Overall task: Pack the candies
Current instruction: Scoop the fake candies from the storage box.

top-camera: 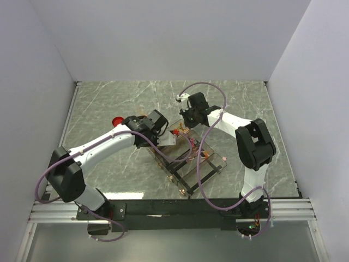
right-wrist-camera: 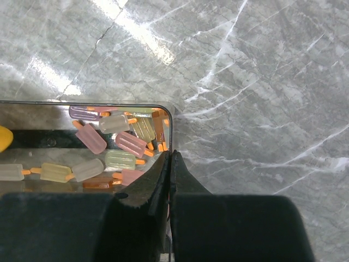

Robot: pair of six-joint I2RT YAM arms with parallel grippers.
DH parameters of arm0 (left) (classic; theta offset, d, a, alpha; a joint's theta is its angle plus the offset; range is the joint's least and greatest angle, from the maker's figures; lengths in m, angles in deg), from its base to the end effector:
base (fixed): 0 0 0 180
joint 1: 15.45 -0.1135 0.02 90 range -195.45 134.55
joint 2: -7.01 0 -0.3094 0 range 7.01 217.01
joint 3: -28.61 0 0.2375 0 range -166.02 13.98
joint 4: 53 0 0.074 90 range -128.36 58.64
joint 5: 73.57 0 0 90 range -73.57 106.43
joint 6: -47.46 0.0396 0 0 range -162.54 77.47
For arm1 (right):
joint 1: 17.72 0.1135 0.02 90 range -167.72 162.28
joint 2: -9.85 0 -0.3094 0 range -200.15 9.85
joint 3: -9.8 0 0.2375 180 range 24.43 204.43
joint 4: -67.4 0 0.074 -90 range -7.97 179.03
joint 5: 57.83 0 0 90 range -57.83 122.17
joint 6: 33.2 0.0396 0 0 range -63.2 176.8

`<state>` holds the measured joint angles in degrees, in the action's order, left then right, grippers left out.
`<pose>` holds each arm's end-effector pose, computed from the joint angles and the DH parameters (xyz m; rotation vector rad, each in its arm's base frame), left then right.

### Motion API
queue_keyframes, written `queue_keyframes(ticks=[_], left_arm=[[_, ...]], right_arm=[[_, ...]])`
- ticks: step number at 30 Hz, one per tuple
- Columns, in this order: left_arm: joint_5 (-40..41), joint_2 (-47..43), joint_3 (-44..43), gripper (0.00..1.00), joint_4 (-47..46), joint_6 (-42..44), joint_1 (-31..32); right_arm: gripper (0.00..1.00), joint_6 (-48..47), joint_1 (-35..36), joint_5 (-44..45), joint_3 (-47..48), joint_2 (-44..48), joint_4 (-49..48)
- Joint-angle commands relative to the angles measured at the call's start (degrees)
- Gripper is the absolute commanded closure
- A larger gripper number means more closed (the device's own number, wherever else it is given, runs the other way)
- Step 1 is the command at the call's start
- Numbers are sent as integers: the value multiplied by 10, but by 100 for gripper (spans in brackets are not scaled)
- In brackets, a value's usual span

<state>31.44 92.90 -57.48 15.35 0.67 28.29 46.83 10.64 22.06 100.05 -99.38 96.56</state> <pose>0.2073 -0.1842 0.3187 1.8334 2.0349 0.3583 0.3680 0.2065 0.2442 -0.8732 2.2626 0.3598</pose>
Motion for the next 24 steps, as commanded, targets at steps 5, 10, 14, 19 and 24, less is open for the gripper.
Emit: queue_keyframes(ticks=[5, 10, 14, 19, 24], left_arm=[[66, 43, -47, 99, 54, 34, 37], [70, 67, -57, 99, 85, 25, 67], [73, 81, -65, 99, 100, 21, 79], [32, 92, -97, 99, 104, 8, 85], [-46, 106, -137, 99, 97, -29, 85]], right_arm=[[96, 4, 6, -13, -8, 31, -41], [96, 11, 6, -22, -17, 32, -55], [96, 14, 6, -24, -22, 35, -66], [96, 18, 6, -30, -27, 32, -72], [96, 23, 6, -30, -29, 31, -73]])
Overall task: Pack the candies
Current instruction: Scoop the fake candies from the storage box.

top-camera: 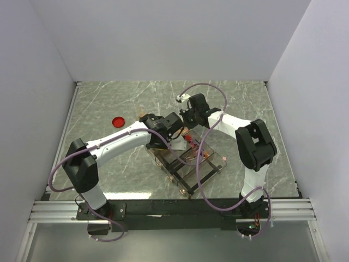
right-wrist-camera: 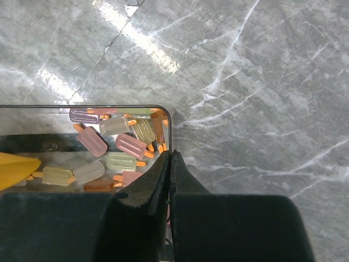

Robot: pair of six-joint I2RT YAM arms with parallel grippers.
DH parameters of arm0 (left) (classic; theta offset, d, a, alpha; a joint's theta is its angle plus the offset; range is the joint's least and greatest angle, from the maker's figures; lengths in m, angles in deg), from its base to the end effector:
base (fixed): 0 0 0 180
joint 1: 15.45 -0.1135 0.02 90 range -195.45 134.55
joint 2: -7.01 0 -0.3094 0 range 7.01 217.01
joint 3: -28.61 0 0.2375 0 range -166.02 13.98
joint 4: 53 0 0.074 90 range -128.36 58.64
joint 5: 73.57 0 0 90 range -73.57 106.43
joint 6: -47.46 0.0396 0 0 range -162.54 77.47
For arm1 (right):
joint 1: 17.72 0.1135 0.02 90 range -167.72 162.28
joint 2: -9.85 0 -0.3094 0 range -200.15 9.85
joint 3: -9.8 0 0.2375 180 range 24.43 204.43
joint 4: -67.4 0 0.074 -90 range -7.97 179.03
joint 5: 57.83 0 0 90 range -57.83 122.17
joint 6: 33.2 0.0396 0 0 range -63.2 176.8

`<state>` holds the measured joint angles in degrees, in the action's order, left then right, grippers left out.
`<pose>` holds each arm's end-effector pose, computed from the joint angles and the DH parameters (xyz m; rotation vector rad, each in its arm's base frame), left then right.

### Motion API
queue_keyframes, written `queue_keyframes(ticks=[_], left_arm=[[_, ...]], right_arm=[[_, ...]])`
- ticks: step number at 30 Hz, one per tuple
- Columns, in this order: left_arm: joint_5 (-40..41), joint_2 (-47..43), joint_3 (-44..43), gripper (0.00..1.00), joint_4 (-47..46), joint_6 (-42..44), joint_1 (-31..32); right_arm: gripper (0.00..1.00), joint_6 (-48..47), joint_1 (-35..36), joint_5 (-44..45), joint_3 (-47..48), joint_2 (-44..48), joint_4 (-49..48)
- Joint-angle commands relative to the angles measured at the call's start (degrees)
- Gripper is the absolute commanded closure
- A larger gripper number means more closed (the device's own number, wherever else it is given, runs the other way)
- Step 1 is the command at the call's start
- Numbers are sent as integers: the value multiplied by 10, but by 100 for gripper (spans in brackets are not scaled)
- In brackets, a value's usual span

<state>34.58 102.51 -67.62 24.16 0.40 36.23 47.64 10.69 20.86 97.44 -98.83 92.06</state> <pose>0.2040 -0.2382 0.3160 2.0595 1.9735 0.4283 0.3653 0.2065 0.2406 -0.8580 2.2243 0.3947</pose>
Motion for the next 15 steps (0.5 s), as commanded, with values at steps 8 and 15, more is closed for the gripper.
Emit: queue_keyframes(ticks=[8, 15], left_arm=[[-111, 39, -10, 99, -2, -108, -6], [-150, 57, -17, 99, -6, -166, -24]], right_arm=[[96, 19, 5, -15, -6, 32, -26], [96, 19, 5, -16, -6, 30, -25]])
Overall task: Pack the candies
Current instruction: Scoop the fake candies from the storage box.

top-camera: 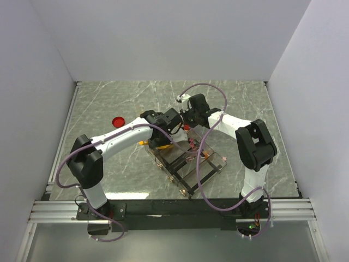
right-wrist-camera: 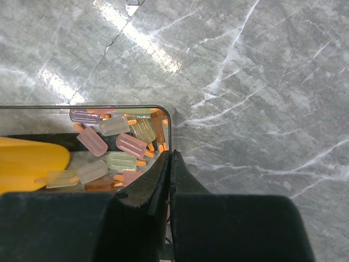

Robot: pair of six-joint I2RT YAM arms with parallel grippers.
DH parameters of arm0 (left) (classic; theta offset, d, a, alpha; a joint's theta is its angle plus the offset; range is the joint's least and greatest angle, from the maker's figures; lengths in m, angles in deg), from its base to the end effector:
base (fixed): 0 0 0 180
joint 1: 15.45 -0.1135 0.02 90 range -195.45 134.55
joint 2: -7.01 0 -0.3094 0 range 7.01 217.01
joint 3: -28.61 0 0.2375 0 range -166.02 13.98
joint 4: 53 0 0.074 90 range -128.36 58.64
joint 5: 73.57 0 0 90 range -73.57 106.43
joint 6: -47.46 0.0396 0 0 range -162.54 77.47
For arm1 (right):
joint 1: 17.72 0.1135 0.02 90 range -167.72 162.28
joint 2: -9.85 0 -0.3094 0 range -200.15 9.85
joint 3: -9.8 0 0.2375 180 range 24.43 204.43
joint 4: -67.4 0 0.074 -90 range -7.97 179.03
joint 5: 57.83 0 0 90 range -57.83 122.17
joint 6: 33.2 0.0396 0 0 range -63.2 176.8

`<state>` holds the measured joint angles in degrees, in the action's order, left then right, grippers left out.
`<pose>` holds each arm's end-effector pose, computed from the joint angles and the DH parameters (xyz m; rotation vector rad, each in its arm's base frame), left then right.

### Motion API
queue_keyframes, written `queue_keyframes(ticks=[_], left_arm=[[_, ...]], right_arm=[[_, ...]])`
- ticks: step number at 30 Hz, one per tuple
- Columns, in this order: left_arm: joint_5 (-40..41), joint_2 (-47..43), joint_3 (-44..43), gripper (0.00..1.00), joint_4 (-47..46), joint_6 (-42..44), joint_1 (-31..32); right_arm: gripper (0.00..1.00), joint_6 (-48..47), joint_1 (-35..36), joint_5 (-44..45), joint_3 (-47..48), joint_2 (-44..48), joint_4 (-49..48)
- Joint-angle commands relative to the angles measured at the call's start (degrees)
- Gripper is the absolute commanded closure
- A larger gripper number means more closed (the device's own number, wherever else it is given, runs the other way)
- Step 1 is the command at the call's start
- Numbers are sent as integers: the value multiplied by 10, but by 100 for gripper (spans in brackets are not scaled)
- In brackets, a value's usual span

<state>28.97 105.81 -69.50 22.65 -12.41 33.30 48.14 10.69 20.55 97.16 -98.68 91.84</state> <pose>0.2250 -0.2435 0.3069 1.7883 2.2333 0.2547 0.3645 0.2062 0.2405 -0.8507 2.2263 0.4053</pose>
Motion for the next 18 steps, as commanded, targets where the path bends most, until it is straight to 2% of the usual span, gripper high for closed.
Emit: queue_keyframes(ticks=[1, 11, 18], left_arm=[[-92, 28, -1, 99, 4, -52, 6], [-117, 85, -47, 99, -5, -87, 6], [-142, 118, -86, 99, -8, -153, 7]], right_arm=[[96, 14, 5, -13, -3, 29, -24], [98, 18, 6, -22, -4, 30, -25], [100, 35, 3, -20, 12, 19, 7]])
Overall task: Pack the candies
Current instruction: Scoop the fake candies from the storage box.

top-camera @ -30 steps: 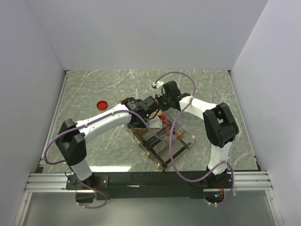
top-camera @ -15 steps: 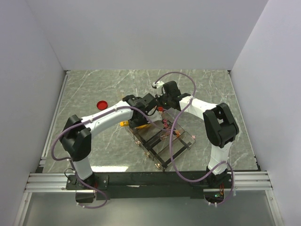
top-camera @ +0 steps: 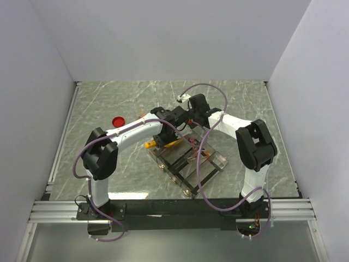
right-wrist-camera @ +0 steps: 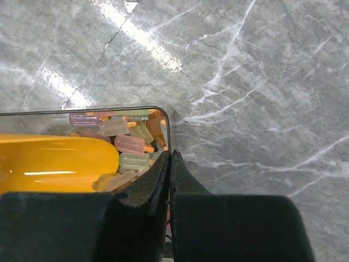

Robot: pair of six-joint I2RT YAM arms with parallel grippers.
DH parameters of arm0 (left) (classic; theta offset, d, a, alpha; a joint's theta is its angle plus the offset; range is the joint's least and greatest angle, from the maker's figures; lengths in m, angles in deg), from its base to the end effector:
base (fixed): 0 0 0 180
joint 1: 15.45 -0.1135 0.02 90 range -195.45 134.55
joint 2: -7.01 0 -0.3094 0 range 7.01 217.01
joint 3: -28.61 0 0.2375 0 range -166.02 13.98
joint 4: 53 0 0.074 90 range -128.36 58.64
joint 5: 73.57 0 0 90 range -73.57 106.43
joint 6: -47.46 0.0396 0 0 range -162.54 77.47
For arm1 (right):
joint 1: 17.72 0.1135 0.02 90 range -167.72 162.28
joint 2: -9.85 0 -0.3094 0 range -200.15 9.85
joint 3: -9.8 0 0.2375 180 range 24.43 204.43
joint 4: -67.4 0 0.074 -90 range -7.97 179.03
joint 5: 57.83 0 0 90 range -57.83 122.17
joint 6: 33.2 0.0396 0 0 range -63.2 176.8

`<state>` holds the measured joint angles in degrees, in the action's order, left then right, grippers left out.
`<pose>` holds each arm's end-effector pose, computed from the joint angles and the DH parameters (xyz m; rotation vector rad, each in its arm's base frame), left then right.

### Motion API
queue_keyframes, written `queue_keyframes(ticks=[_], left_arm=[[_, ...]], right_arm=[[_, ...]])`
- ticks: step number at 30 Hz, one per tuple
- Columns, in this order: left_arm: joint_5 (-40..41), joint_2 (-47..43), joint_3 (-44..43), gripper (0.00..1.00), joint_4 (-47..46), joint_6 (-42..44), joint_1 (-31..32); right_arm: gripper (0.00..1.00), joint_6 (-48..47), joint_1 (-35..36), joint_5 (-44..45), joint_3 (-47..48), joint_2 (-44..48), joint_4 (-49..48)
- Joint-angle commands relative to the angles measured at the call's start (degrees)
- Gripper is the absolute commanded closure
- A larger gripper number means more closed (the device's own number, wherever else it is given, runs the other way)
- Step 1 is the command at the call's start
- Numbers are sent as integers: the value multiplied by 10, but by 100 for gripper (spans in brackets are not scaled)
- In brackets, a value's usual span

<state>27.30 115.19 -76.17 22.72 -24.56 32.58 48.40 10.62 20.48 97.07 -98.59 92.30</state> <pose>0.2563 -0.2738 0.2825 1.5594 2.4490 0.1951 0.3637 0.2053 0.2400 -0.8467 2.2368 0.4078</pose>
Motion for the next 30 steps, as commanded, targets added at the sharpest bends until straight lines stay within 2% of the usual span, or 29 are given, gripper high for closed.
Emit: queue_keyframes(ticks=[1, 12, 17, 18, 20, 23, 27, 30], left_arm=[[-138, 26, -22, 99, -10, -41, 15], [-153, 18, 15, 99, -101, -215, 16], [-111, -12, 55, 99, -98, -194, 16], [-110, -14, 58, 99, -81, -166, 16], [-55, -14, 60, 99, -64, -146, 18], [-17, -2, 50, 99, -54, -137, 17], [-24, 8, 31, 99, -54, -128, 20], [43, -8, 30, 99, -29, -117, 19]], right_arm=[[100, 41, 4, -19, 13, 18, 5], [100, 111, -8, -23, 11, 13, 45], [100, 99, -8, -9, 9, 12, 51], [100, 96, -8, -6, 8, 13, 51], [100, 89, -8, -4, 9, 14, 49], [100, 90, -8, -4, 16, 11, 52], [100, 89, -7, -4, 22, 13, 58], [100, 66, -8, 7, 21, 19, 61]])
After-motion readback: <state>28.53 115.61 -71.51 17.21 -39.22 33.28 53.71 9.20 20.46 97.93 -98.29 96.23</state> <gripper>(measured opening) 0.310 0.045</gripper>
